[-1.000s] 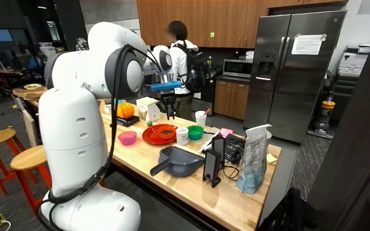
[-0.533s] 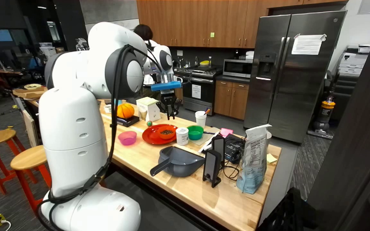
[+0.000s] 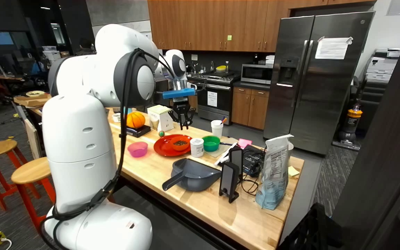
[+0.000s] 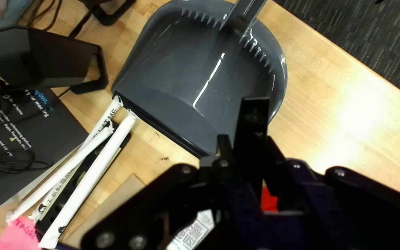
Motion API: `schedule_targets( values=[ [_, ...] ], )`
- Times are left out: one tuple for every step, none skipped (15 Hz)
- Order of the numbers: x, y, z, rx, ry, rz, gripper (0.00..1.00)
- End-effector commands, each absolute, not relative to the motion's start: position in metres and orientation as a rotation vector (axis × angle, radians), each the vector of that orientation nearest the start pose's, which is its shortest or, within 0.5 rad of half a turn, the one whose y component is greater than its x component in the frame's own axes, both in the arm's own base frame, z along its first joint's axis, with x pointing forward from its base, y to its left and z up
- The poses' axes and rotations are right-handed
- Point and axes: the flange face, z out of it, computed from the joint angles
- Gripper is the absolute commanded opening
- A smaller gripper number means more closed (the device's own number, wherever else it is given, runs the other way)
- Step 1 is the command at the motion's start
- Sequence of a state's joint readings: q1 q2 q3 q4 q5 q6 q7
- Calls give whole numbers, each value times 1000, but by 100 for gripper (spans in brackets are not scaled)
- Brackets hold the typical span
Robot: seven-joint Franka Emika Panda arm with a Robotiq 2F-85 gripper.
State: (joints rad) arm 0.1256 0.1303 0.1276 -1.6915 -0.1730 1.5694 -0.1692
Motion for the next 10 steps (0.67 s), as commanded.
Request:
schedule_targets(
  values=[
    [555, 137, 497, -3180, -764, 375, 6],
    [553, 144, 495, -3162, -786, 368, 6],
    [551, 152, 493, -3146, -807, 363, 6],
    [549, 158, 492, -3124, -821, 349, 6],
    [549, 163, 487, -3111, -833, 358, 6],
    [548, 166, 483, -3100, -837, 367, 6],
    [547, 168, 479, -3090, -841, 378, 6],
    [547, 168, 475, -3085, -840, 382, 6],
    [547, 168, 472, -3081, -841, 391, 6],
    [549, 167, 467, -3075, -840, 401, 6]
  ],
)
